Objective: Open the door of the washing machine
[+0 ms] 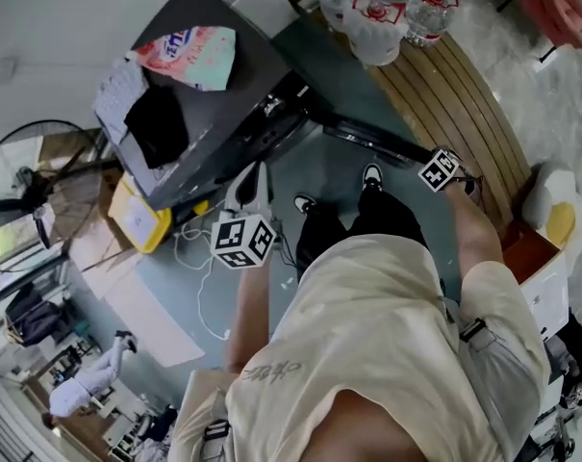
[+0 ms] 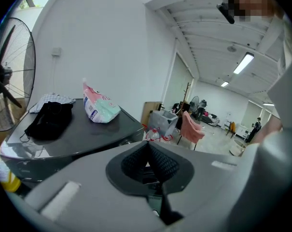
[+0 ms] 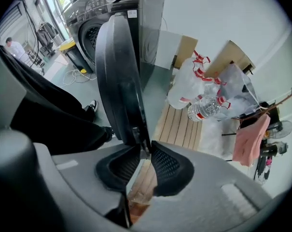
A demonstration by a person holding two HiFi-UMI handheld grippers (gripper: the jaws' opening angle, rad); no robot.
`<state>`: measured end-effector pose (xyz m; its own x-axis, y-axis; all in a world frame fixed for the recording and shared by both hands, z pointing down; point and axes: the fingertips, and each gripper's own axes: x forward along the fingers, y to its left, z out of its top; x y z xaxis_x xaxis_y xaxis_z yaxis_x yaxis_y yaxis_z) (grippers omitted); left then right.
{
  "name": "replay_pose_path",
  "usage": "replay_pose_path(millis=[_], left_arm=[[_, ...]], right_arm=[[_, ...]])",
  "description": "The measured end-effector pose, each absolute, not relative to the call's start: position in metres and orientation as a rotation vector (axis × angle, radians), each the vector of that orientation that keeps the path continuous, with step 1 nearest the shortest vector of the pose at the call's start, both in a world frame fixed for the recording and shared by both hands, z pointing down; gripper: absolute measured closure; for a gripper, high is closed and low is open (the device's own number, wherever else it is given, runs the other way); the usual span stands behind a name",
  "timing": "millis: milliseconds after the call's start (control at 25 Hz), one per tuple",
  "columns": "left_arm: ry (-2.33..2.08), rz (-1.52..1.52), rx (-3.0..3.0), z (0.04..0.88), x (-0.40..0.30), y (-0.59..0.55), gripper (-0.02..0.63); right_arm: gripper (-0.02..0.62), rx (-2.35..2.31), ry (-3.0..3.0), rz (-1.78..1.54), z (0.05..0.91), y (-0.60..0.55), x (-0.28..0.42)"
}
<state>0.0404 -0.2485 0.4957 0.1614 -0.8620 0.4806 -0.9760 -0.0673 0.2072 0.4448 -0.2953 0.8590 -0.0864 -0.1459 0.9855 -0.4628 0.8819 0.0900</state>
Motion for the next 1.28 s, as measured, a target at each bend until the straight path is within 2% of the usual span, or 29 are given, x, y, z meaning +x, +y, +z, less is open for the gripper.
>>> replay_pose_path(millis=[760,1280], left_arm=[[-1.909,0.331,1.720,0.497,0.016,-0.239,0.589],[-1.914,0.346,1.707,0.491,0.032,-0.261,0.589]], right_arm=[[0.520,0.370,-1.661,0.047,0.852,-0.432,0.460],[0.525,0.476,-1.671,0.073,0.846,-0.505,0.453]])
